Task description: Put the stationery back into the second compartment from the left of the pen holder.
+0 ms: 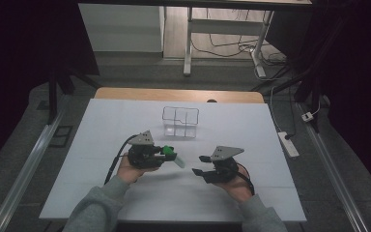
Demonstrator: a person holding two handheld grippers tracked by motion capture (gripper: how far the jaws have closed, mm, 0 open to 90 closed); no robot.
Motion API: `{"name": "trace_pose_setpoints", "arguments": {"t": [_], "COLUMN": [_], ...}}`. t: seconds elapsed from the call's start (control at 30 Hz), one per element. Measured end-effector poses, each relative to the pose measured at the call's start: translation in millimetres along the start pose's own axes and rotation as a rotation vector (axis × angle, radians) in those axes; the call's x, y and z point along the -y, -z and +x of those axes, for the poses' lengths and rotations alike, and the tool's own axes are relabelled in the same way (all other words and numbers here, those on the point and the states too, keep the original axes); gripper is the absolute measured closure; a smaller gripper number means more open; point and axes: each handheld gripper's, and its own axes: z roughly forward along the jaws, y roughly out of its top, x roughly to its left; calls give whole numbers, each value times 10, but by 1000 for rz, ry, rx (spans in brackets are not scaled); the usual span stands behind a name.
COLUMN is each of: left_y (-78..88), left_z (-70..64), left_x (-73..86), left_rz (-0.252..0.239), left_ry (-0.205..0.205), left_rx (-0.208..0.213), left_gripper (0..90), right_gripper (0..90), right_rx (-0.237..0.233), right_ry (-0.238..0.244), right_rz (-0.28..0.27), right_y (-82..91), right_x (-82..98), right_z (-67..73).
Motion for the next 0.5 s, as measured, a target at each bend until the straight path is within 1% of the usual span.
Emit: {"name": "trace_pose_setpoints", "arguments": {"t": [0.17, 0.23, 0.3, 0.33, 0.5], "left_y": [28, 36, 43, 47, 69], "left_z": [21, 26, 29, 32, 45], "left_x": [3, 5, 5, 6, 7], "left_rz": [3, 6, 9, 9, 6], "left_ry": [0, 0, -4, -5, -5], "left_rx": [-16, -20, -25, -30, -40], "left_gripper": [675, 675, 675, 675, 675], "right_gripper": [444, 442, 440, 438, 430], "right_rx": [38, 43, 63, 63, 99], "right_ry": [-27, -33, -35, -41, -82], "right_rz": [2, 3, 17, 15, 11], "right_y": [119, 161, 200, 214, 349], "right_x": [92, 116, 144, 159, 258], "right_z": [-73, -100, -131, -144, -218]}}
